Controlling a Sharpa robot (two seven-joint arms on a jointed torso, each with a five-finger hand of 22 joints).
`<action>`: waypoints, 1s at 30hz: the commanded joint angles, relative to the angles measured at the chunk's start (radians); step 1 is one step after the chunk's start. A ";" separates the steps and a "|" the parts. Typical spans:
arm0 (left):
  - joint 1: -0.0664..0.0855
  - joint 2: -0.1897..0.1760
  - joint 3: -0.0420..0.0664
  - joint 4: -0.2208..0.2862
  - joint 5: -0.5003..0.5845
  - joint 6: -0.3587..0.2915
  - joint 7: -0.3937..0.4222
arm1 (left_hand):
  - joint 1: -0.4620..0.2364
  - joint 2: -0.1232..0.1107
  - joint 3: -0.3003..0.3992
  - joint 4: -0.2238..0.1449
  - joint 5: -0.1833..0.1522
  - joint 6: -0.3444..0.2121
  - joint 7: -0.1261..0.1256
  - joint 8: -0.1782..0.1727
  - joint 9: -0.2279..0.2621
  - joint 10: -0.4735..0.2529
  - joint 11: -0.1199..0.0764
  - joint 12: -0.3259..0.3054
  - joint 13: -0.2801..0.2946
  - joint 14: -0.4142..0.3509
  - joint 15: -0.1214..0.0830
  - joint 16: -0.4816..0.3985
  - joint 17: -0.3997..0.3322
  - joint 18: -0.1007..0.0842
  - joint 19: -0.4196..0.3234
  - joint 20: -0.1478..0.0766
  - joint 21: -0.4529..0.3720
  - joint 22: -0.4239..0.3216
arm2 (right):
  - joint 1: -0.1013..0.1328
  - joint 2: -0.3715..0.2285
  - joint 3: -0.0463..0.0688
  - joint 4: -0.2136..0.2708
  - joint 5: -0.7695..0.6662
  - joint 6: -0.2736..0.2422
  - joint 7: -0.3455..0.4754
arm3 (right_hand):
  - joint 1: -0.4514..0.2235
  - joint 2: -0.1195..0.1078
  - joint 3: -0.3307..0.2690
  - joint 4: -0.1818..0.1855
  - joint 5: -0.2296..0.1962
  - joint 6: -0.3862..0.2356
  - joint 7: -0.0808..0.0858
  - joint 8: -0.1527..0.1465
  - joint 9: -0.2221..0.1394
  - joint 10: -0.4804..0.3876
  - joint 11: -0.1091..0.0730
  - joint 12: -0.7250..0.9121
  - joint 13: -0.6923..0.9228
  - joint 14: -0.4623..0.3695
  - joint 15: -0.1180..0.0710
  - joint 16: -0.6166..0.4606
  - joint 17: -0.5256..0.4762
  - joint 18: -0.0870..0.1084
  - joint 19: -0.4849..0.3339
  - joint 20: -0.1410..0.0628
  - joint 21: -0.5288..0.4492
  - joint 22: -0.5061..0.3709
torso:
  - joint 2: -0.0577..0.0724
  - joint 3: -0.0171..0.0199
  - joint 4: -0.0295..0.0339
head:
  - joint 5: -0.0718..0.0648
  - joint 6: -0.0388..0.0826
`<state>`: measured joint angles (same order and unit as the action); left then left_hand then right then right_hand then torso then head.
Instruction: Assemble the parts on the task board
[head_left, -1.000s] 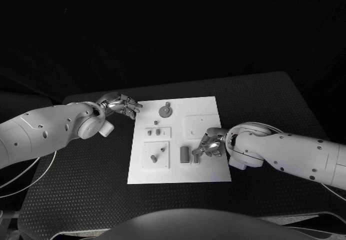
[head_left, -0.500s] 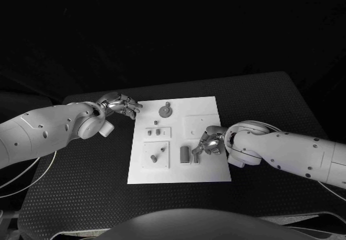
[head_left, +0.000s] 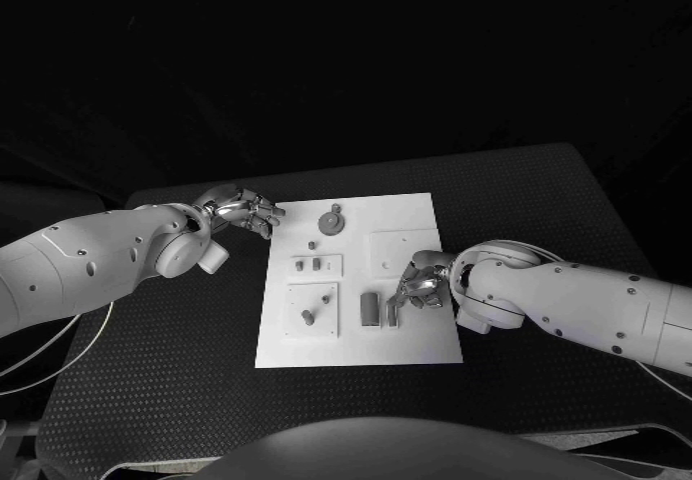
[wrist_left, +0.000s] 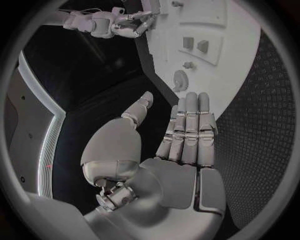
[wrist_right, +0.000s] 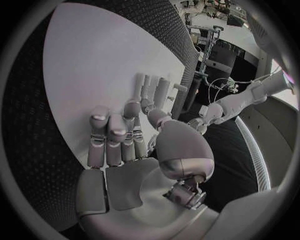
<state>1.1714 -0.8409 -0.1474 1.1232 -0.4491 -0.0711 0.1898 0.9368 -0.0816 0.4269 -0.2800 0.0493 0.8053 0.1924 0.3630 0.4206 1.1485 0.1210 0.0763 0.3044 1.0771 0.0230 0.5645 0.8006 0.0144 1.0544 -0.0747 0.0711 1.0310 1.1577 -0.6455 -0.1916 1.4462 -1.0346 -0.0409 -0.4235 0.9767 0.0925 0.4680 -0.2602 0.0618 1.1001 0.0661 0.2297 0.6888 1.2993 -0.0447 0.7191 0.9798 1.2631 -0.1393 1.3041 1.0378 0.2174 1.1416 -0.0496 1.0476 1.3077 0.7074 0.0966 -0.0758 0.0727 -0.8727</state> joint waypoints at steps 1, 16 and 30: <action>0.001 0.002 0.000 0.001 -0.001 0.013 0.003 | -0.007 0.000 -0.005 0.000 0.002 -0.010 0.000 0.004 -0.001 -0.003 0.002 0.002 0.001 -0.002 0.000 -0.003 0.001 -0.004 -0.005 0.000 0.007 0.001 | -0.003 0.003 -0.002 -0.004 -0.015 0.019 0.007 | -0.012 0.002 0.004 -0.011 -0.005 0.005 0.000 0.006 -0.002 0.005 0.001 0.005 -0.001 0.004 0.002 0.005 -0.001 0.044 0.003 0.008 0.004 0.016 | 0.000 0.0011 -0.0005 | -0.001 0.000; 0.001 0.002 0.000 0.001 -0.001 0.012 0.004 | -0.007 0.000 -0.005 -0.001 0.002 -0.010 0.000 0.004 -0.001 -0.003 0.002 0.002 0.001 -0.002 0.000 -0.004 0.002 -0.004 -0.005 0.000 0.007 0.001 | -0.003 -0.003 -0.002 -0.003 -0.015 -0.003 0.019 | -0.021 0.000 0.005 -0.021 -0.005 0.006 0.001 0.007 -0.003 0.006 0.002 0.005 -0.002 0.005 0.003 0.006 -0.001 0.044 0.004 0.010 0.005 0.016 | 0.000 0.0002 -0.0004 | -0.001 0.000; 0.001 -0.001 0.000 0.002 0.005 0.004 0.011 | -0.008 -0.001 -0.006 -0.001 0.002 -0.010 0.000 0.005 -0.001 -0.003 0.002 0.002 0.002 -0.002 0.000 -0.004 0.002 -0.004 -0.006 0.000 0.007 0.001 | 0.002 -0.082 0.021 0.027 0.101 -0.027 0.106 | -0.174 -0.266 0.033 0.117 -0.008 -0.128 0.040 -0.066 -0.039 -0.045 0.036 -0.009 -0.005 -0.021 0.025 -0.025 -0.017 0.044 -0.009 0.007 -0.035 -0.006 | -0.001 -0.0002 -0.0015 | 0.002 0.000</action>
<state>1.1714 -0.8424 -0.1475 1.1234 -0.4491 -0.0715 0.1893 0.9368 -0.0816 0.4269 -0.2800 0.0493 0.7984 0.1926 0.3630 0.4208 1.1485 0.1210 0.0763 0.3050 1.0771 0.0230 0.5645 0.8014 0.0145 1.0544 -0.0747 0.0711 1.0310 1.1591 -0.7241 -0.1711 1.4704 -0.9777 -0.0600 -0.3677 0.8087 -0.1619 0.4993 -0.1500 0.0601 0.9947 0.0844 0.1678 0.6519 1.2589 -0.0083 0.7124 0.9745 1.2431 -0.1166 1.2831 1.0222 0.2314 1.1395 -0.0409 1.0165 1.3025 0.7064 0.0964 -0.0765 0.0730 -0.8727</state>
